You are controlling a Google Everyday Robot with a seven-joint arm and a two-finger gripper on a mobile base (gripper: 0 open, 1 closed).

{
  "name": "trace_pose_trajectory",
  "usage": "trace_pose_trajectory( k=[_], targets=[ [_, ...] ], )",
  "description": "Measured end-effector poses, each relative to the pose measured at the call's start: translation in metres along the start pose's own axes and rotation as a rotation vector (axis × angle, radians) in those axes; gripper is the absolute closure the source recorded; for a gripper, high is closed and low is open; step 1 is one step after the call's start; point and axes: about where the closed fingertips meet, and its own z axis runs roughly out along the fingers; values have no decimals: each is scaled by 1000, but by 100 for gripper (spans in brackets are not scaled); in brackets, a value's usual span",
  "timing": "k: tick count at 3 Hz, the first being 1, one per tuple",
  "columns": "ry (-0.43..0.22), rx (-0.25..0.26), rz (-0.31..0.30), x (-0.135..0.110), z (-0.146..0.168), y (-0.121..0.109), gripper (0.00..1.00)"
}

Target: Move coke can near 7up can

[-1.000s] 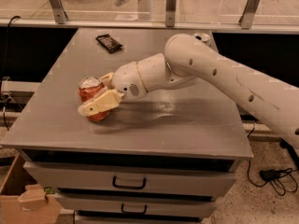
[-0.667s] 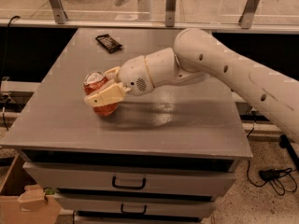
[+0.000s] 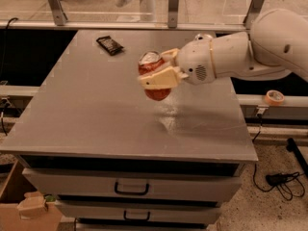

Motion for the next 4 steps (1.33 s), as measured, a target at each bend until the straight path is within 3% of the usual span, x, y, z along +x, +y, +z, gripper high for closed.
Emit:
trace_pose_trajectory(
  k=[1, 2, 3, 4],
  targets=[
    [4, 22, 2, 2, -11, -2, 100],
    [-45, 42, -17, -2, -30, -12, 100],
    [-119, 104, -71, -8, -80, -41, 100],
    [-144, 149, -89, -4, -109, -60, 100]
  ],
)
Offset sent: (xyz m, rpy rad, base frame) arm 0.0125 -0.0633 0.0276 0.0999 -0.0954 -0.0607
